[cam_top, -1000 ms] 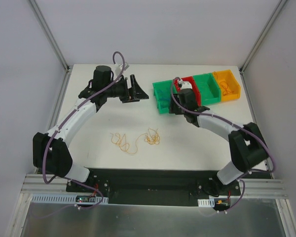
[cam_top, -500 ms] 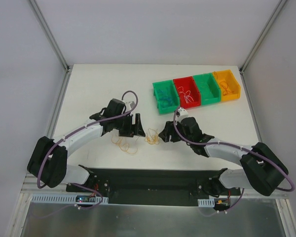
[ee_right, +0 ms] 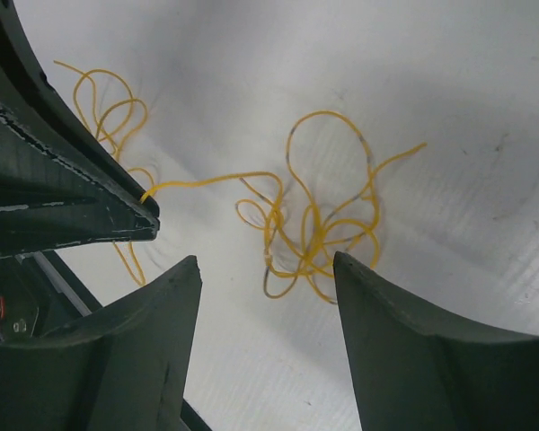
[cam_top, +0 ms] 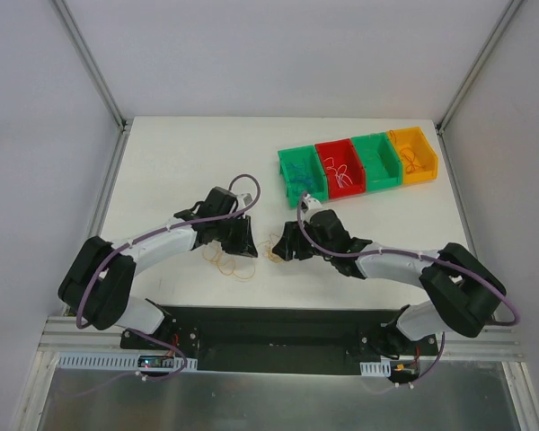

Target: Untangle the cables

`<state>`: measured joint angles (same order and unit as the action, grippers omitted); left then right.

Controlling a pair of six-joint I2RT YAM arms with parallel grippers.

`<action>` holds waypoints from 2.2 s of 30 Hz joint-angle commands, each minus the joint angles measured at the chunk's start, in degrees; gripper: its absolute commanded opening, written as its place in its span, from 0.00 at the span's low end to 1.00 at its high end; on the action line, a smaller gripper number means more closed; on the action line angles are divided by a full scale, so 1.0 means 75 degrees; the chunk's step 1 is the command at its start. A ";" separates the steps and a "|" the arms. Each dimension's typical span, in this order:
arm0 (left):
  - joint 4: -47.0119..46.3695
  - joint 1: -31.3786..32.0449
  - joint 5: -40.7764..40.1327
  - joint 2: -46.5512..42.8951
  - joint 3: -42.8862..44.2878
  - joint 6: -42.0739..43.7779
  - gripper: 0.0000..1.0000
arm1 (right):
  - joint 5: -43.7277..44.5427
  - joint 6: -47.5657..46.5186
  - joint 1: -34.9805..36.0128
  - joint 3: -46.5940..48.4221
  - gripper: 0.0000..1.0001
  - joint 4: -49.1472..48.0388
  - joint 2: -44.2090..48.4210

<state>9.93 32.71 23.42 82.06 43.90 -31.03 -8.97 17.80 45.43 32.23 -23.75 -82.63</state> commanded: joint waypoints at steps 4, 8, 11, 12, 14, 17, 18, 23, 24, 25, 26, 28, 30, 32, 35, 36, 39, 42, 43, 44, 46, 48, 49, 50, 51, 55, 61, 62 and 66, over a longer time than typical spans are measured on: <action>0.0269 0.0068 0.0064 -0.0921 0.0392 0.0152 0.00 | 0.1544 -0.0276 0.0645 0.1291 0.47 0.1594 -0.0641; 0.0853 0.0068 0.0077 -0.1717 0.1035 0.0257 0.00 | 0.2202 0.0016 0.0658 0.1819 0.13 0.2321 -0.1134; 0.1486 0.0057 -0.0426 -0.2338 0.2064 0.0573 0.00 | 0.2812 0.0297 0.0658 0.1996 0.04 0.2825 -0.1194; 0.1732 0.0057 -0.0671 -0.2607 0.2428 0.0713 0.00 | 0.2987 0.0379 0.0658 0.1973 0.04 0.2896 -0.1147; 0.2096 0.0057 -0.1232 -0.2913 0.3260 0.0937 0.00 | 0.3164 0.0509 0.0646 0.1844 0.04 0.2874 -0.1030; 0.2401 0.0045 -0.1774 -0.3195 0.4397 0.1171 0.00 | 0.3329 0.0626 0.0622 0.1738 0.03 0.2815 -0.0913; 0.2460 0.0057 -0.1868 -0.3230 0.4737 0.1230 0.00 | 0.3376 0.0626 0.0622 0.1703 0.03 0.2792 -0.0901; 0.2543 0.0057 -0.2021 -0.3137 0.6472 0.1535 0.00 | 0.3458 0.0673 0.0611 0.1598 0.03 0.2757 -0.0795; 0.2531 0.0057 -0.2102 -0.3090 0.6776 0.1593 0.00 | 0.3470 0.0696 0.0611 0.1586 0.04 0.2745 -0.0772; 0.2531 0.0057 -0.2149 -0.3032 0.7012 0.1652 0.00 | 0.3493 0.0708 0.0611 0.1574 0.05 0.2744 -0.0760; 0.2531 0.0057 -0.2173 -0.2962 0.7223 0.1699 0.00 | 0.3516 0.0708 0.0611 0.1562 0.07 0.2721 -0.0725; 0.2531 0.0057 -0.2080 -0.2833 0.7447 0.1746 0.00 | 0.3389 0.0580 0.0599 0.1481 0.16 0.2558 -0.0597; 0.2508 0.0057 -0.1940 -0.2715 0.7413 0.1758 0.00 | 0.3120 0.0288 0.0622 0.1306 0.28 0.2208 -0.0340; 0.2484 0.0057 -0.1822 -0.2610 0.7214 0.1793 0.00 | 0.3001 0.0135 0.0622 0.1071 0.46 0.2019 0.0058; 0.2379 0.0057 -0.1740 -0.2586 0.6758 0.1898 0.00 | 0.2733 -0.0146 0.0622 0.0696 0.63 0.1784 0.0784; 0.2297 0.0057 -0.1763 -0.2609 0.6547 0.1933 0.00 | 0.2615 -0.0263 0.0622 0.0591 0.69 0.1749 0.0984; 0.1958 0.0057 -0.1693 -0.2796 0.5833 0.2004 0.00 | 0.2229 -0.0661 0.0622 0.0519 0.77 0.1923 0.1524; 0.1676 0.0057 -0.1448 -0.2914 0.5270 0.1992 0.00 | 0.1865 -0.0780 0.0622 0.0344 0.82 0.1773 0.2016; 0.1617 0.0057 -0.1331 -0.2961 0.5117 0.1969 0.00 | 0.1725 -0.0768 0.0622 0.0193 0.84 0.1563 0.2168; 0.1524 0.0057 -0.1237 -0.3008 0.4941 0.1957 0.00 | 0.1538 -0.0815 0.0622 0.0098 0.86 0.1352 0.2262; 0.1407 0.0057 -0.0956 -0.3043 0.4625 0.1875 0.00 | 0.1279 -0.0850 0.0622 -0.0078 0.87 0.0988 0.2439; 0.1278 0.0057 -0.0605 -0.3043 0.4425 0.1736 0.00 | 0.0787 -0.1002 0.0634 -0.0032 0.88 0.0799 0.2579; 0.1219 0.0057 -0.0429 -0.3020 0.4378 0.1700 0.00 | 0.0728 -0.1061 0.0623 0.0073 0.88 0.0857 0.2638; 0.1184 0.0057 -0.0242 -0.2973 0.4377 0.1641 0.00 | 0.0704 -0.1142 0.0634 0.0178 0.89 0.1055 0.2731; 0.1172 0.0057 -0.0089 -0.2926 0.4412 0.1617 0.00 | 0.0751 -0.1213 0.0646 0.0330 0.89 0.1289 0.2825; 0.1172 0.0057 -0.0075 -0.2926 0.4366 0.1558 0.00 | 0.1008 -0.1494 0.0646 0.0800 0.93 0.2029 0.3259; 0.1160 -0.0002 -0.0439 -0.3008 0.4260 0.1617 0.00 | 0.0741 -0.1180 0.0634 0.0509 0.95 0.0816 0.3085; 0.1160 -0.0037 -0.0427 -0.3020 0.4260 0.1606 0.00 | 0.0646 -0.1016 0.0646 0.0357 0.95 0.0347 0.2933; 0.1113 -0.0177 -0.0229 -0.3020 0.4260 0.1500 0.00 | 0.0411 -0.0640 0.0716 0.0705 0.92 -0.0641 0.1857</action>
<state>21.30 32.51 20.49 60.69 75.94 -18.85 -3.03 9.91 50.17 35.88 -17.85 -62.06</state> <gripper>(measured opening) 0.006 0.938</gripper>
